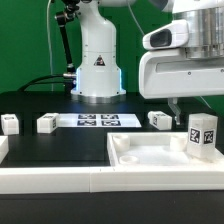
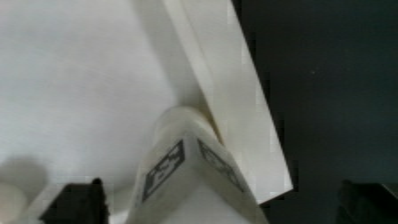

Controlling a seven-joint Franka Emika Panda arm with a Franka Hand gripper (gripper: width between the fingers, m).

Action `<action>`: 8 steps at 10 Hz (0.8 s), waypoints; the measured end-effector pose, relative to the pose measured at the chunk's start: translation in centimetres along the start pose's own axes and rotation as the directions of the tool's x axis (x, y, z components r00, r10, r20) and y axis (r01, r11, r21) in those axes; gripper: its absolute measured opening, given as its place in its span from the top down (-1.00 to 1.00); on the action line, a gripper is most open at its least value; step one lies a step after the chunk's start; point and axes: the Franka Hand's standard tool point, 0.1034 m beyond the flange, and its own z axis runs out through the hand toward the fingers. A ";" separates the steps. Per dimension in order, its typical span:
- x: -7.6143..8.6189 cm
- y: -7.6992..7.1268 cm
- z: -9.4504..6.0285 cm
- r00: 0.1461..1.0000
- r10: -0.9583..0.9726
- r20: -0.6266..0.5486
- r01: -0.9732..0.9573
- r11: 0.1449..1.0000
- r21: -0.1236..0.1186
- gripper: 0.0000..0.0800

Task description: Assemble square table

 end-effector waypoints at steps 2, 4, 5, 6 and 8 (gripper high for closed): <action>0.0 -0.1 0.0 0.986 -0.165 -0.003 0.164 0.986 -0.017 -0.62; 0.0 0.1 0.0 0.941 -0.339 0.000 0.339 0.940 -0.025 -0.62; 0.1 0.1 0.0 0.922 -0.388 0.002 0.388 0.921 -0.030 -0.62; 0.2 0.3 0.0 0.873 -0.488 0.007 0.488 0.872 -0.041 -0.62; 0.2 0.4 -0.1 0.825 -0.564 0.011 0.564 0.824 -0.044 -0.62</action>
Offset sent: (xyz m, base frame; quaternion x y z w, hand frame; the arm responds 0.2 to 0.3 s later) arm 0.0039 -0.0041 0.0009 -0.0224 0.0110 -0.2453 0.9691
